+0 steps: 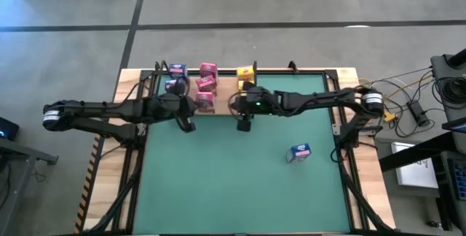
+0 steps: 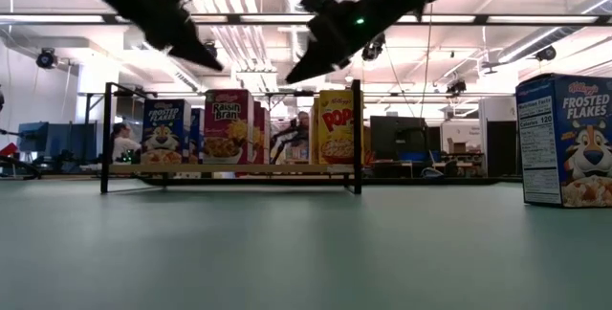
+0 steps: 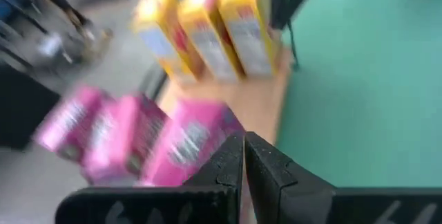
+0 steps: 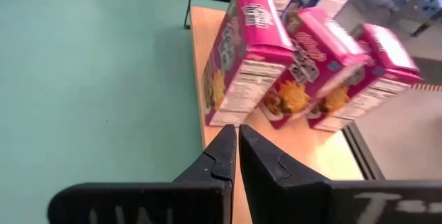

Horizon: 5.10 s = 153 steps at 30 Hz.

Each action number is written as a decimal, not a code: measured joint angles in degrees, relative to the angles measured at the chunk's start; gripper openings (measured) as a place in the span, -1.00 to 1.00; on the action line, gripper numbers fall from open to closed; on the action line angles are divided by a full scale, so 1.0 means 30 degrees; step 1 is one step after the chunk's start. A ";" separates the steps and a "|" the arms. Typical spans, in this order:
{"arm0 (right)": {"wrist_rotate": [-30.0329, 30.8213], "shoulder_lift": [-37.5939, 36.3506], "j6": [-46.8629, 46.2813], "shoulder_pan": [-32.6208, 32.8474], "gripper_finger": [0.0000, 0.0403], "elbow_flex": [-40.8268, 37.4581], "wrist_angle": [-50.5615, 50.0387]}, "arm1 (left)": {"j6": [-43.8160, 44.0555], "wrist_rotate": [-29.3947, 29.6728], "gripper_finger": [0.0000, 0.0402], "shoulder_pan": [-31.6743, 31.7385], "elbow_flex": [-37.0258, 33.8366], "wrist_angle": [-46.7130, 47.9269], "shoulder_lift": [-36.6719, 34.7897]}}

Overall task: Stack cereal on shelf
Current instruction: Put the pink cereal box on the shelf, then put the blue cereal box on the shelf

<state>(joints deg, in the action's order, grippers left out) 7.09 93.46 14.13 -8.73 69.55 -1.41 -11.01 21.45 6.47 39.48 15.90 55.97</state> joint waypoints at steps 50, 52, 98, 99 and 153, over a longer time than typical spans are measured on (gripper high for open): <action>-0.0495 -0.7508 -0.0868 0.0321 -0.96 -0.7158 0.2987 | -0.5502 -0.5913 0.16 0.9057 1.0331 0.8044 0.9979; -0.0495 -0.7508 -0.0868 0.0321 -0.96 -0.7158 0.2987 | -0.6014 -0.5912 0.15 0.9067 1.0331 0.8044 0.9979; -0.0484 -0.7493 -0.0736 0.0321 -0.95 -0.7158 0.3118 | -1.1784 -0.5823 0.15 0.9241 1.0733 0.8646 0.9947; -0.0484 -0.7493 -0.0730 0.0321 -0.95 -0.7158 0.3122 | -1.1462 -0.5828 0.15 0.9242 1.1036 0.8670 0.9940; -0.2464 -0.7480 -0.0827 0.4248 -0.96 -0.5801 0.2626 | 0.8584 -0.7664 0.15 -0.3200 -0.5851 -2.2800 0.4465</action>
<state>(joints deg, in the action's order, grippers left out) -0.30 71.02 11.65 4.01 52.15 6.47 14.74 -1.54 -3.13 21.93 -52.50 69.37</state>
